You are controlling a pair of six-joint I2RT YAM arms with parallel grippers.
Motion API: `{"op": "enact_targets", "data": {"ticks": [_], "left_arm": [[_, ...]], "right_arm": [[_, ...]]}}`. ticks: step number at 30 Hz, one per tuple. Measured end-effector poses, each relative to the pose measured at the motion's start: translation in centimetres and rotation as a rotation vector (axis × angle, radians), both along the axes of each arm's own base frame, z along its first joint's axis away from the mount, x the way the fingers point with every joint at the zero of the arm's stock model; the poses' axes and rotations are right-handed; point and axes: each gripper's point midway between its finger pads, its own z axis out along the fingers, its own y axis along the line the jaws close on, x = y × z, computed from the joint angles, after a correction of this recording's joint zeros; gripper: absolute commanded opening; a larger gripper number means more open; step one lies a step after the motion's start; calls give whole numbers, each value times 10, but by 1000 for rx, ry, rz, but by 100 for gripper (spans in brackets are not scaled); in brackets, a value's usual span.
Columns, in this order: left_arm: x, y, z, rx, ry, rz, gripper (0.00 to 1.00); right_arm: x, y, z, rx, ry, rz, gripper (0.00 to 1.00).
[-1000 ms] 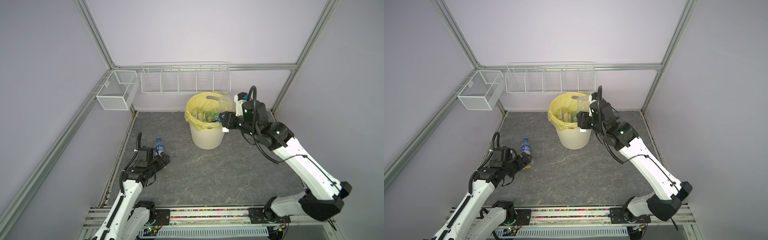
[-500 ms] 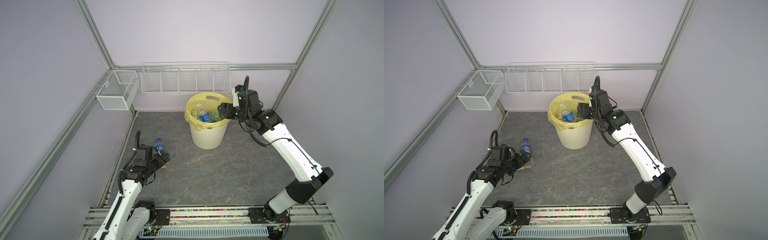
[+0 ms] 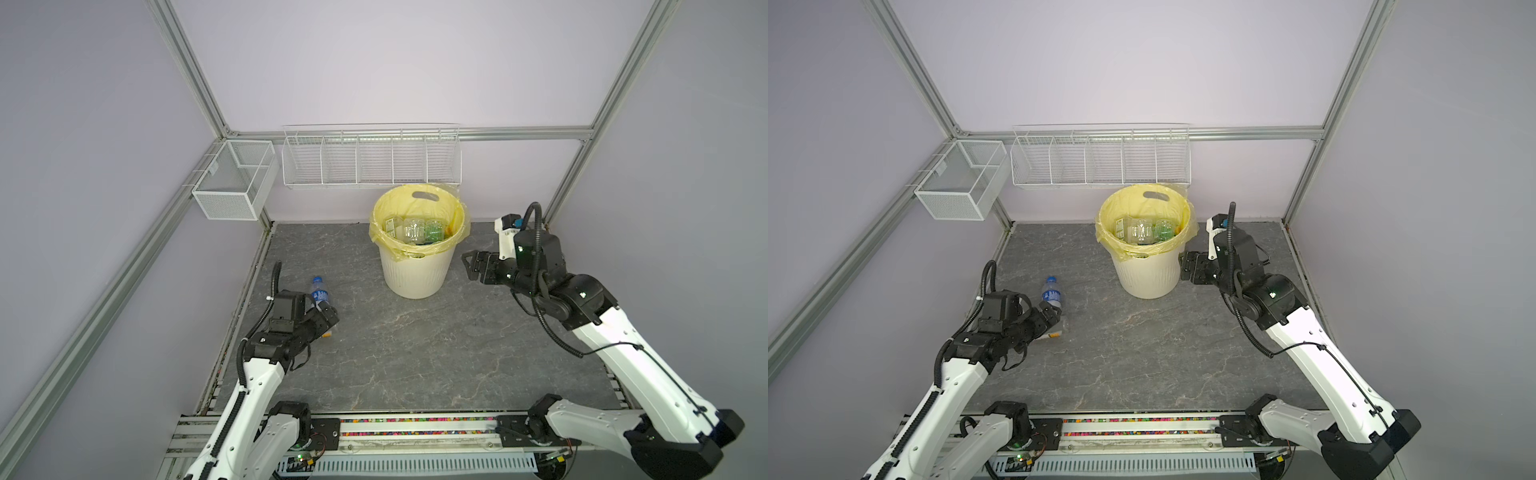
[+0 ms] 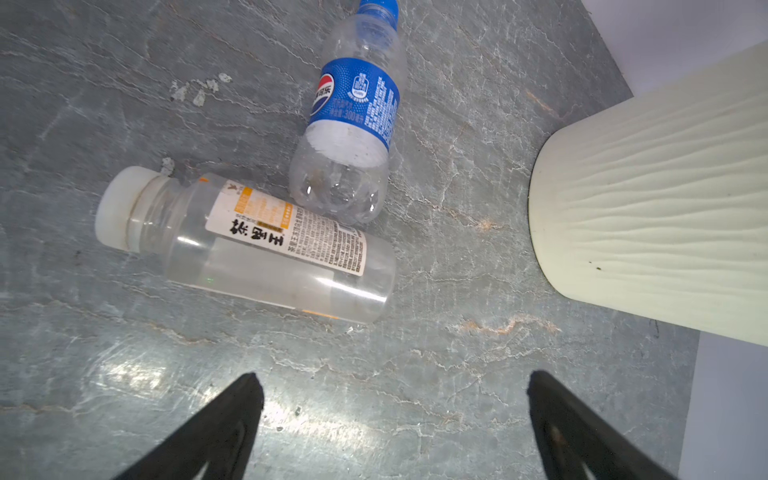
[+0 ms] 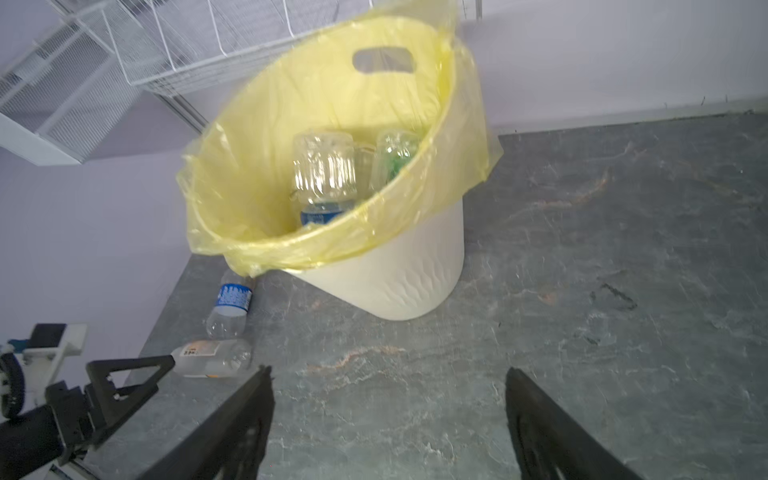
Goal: Throw the plastic bottles in the bin
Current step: 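Withdraw the right gripper from the bin while the left lowers toward the orange-label bottle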
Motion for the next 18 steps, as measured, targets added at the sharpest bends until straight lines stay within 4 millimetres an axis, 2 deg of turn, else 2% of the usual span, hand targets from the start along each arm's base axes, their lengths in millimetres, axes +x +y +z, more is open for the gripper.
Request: {"op": "enact_targets", "data": {"ticks": [3,12,18], "left_arm": [[-1,2,-1,9,6,10,99],[-1,12,-1,36,15,64,99],[-3,20,-3,52,30,118,99]], "right_arm": [[-7,-4,-17,-8,34,-2,88],[-20,-10,-34,10,69,-11,88],[-25,-12,-53,6,115,-20,88]]}}
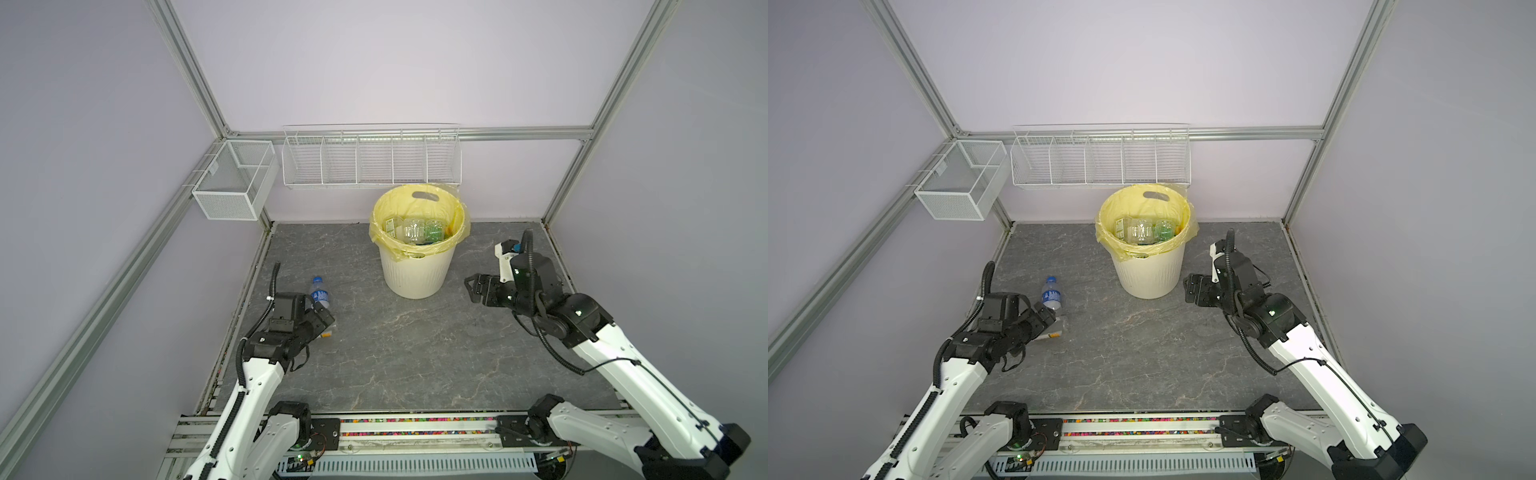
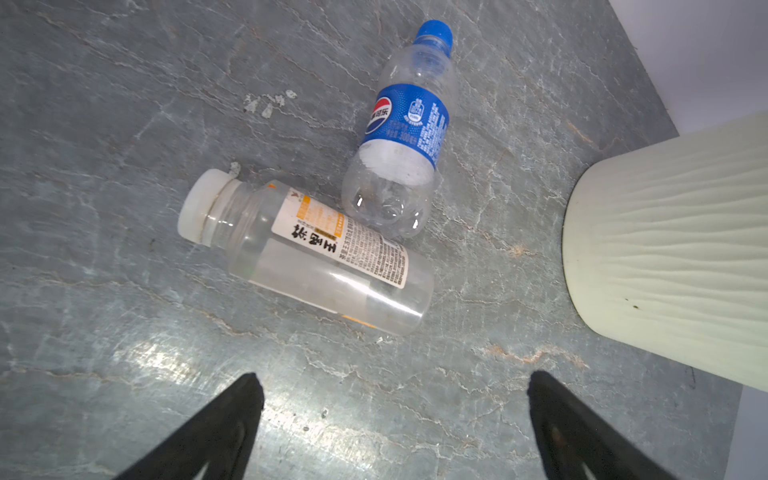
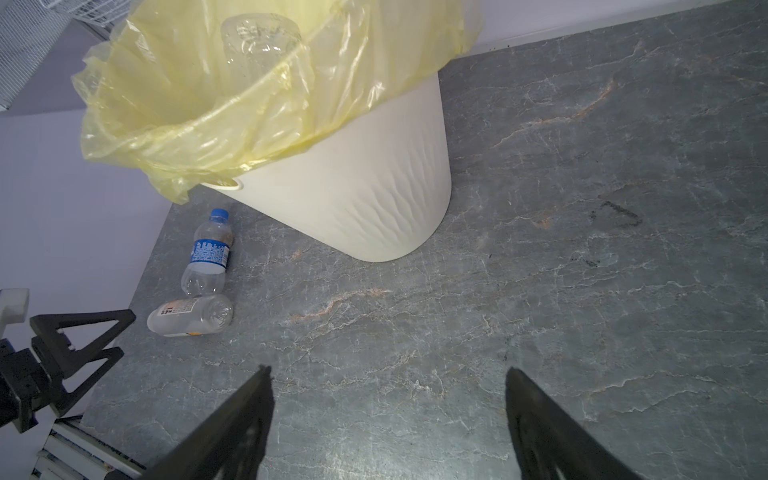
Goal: Throw the plastic bottles in the bin
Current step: 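Withdraw the right gripper from the bin while the left lowers toward the orange-label bottle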
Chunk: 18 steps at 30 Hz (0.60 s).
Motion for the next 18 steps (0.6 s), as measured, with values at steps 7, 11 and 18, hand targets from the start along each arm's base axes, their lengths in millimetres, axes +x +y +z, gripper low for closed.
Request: {"op": "enact_targets", "data": {"ticks": [7,11,18], "left_arm": [[0,8,-1,8,10,70,99],[3,11,-2,10,26,108,100],[10,20,-5,27,79,191,97]], "right_arm": [[-5,-2,-14,3,33,-11,88],[-7,-4,-17,6,39,-16,88],[-9,-5,-18,14,41,-24,88]]}}
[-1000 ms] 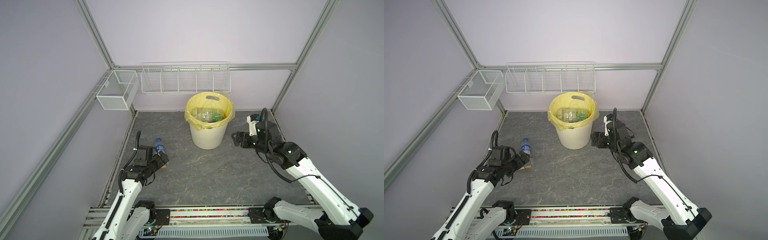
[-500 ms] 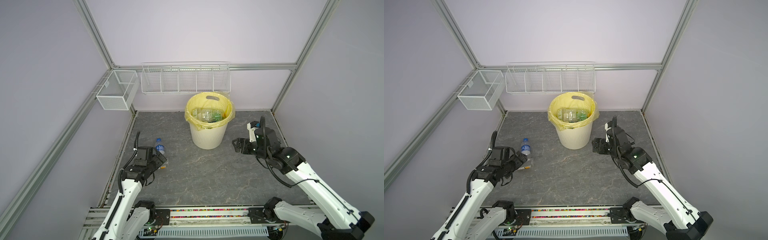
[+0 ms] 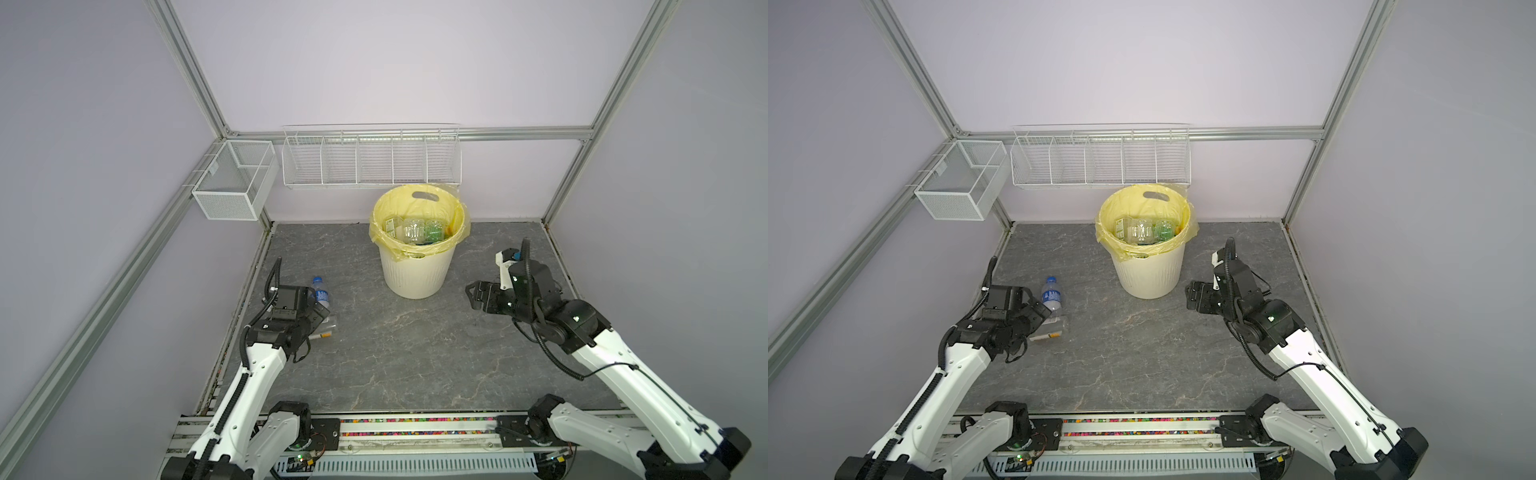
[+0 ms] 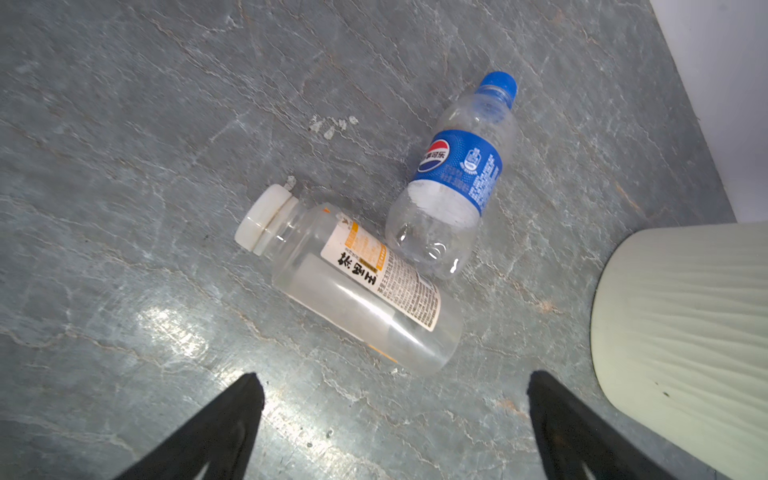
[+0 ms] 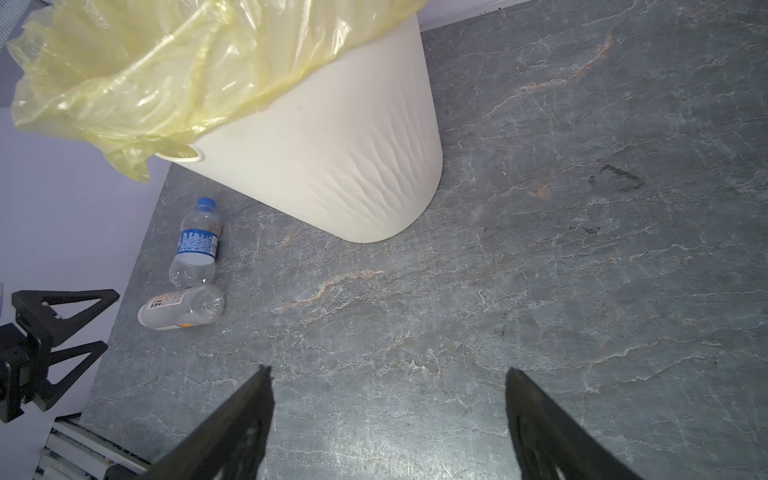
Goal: Throw the plastic bottles in the bin
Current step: 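Withdraw the right gripper from the bin while the left lowers toward the orange-label bottle, then close the left gripper on the cap end of the orange-label bottle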
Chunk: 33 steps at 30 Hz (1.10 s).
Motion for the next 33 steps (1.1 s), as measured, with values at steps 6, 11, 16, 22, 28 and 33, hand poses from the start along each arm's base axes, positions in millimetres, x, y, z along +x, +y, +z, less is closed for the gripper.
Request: {"op": "enact_targets", "data": {"ticks": [6,11,16,22,28,33], "left_arm": [[-4,11,-3,20,20,85,97],[-6,20,8,19,-29,170,96],[-6,25,9,10,-40,224,96],[-6,28,-7,-2,47,287,96],[-1,24,-25,-32,137,316,94],[0,25,-34,-71,166,358,92]], "right_arm": [[0,0,0,2,2,-2,88],[0,0,0,2,2,-2,88],[0,0,-1,4,4,-4,88],[0,0,-1,4,5,-5,88],[0,0,-1,3,5,-4,88],[0,0,-2,2,7,-4,88]]}}
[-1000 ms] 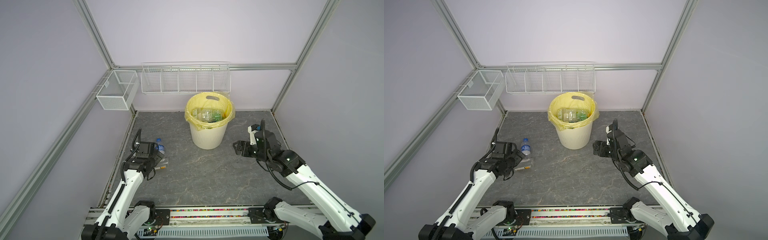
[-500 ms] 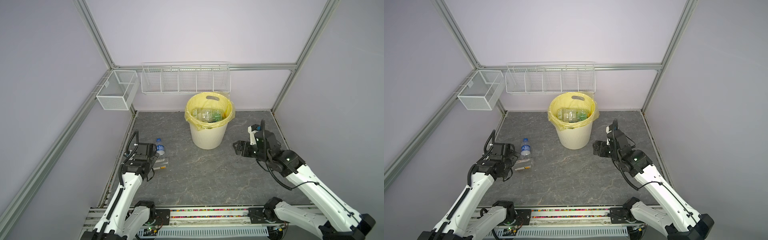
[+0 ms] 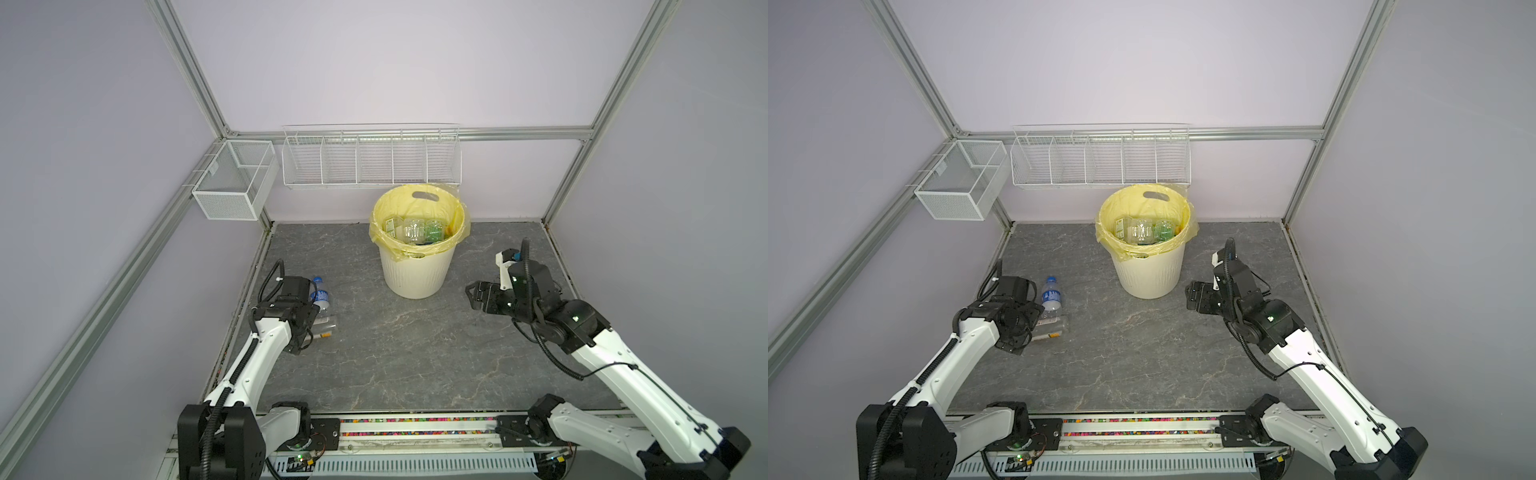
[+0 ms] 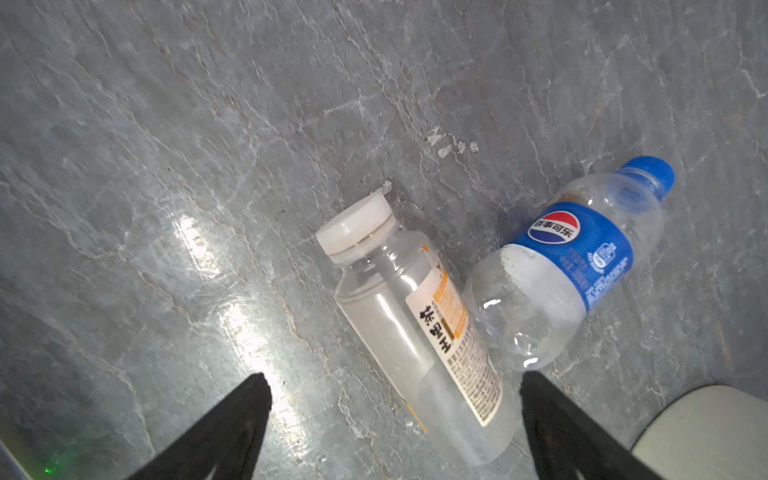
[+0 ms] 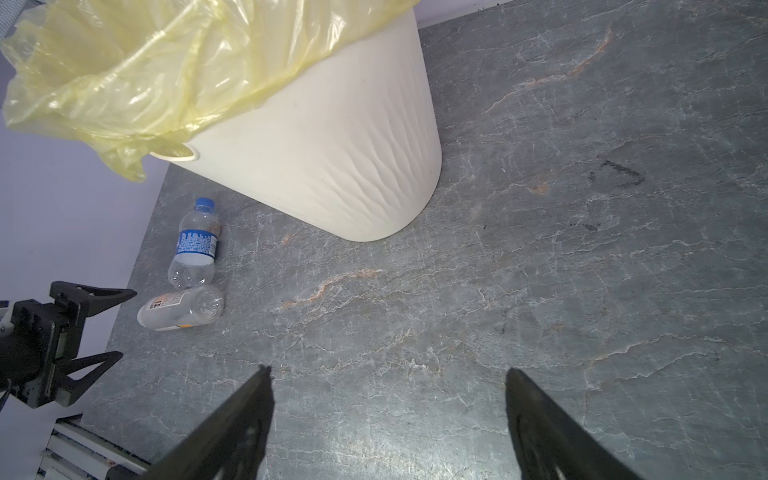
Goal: Throw the plastic bottles in the bin
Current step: 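Close the left gripper on the cap end of the orange-label bottle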
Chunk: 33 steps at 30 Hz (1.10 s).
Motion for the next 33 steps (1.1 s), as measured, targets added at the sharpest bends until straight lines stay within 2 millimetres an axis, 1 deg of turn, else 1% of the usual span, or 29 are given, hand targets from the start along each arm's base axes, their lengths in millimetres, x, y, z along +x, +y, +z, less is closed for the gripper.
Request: {"op": "enact_targets", "data": {"ticks": [6,9,11,15,22,31,33], "left_arm": [[0,2,-15,-59,9,59,89],[3,-1,-22,-90,22,74,80],[5,-2,-27,-113,27,90,77],[3,-2,-38,-144,43,124,77],[4,1,-41,-155,33,160,77],[3,5,-54,-149,58,193,76],[2,8,-57,-139,68,201,74]], "right_arm": [[0,0,-1,-1,3,0,88],[1,1,-2,-3,6,0,88],[1,1,-2,-4,6,-1,88],[1,1,-2,-4,7,0,88],[1,1,-2,-4,6,-1,88],[1,-1,-2,-8,4,-6,88],[1,-1,-2,-8,4,-6,88]]}}
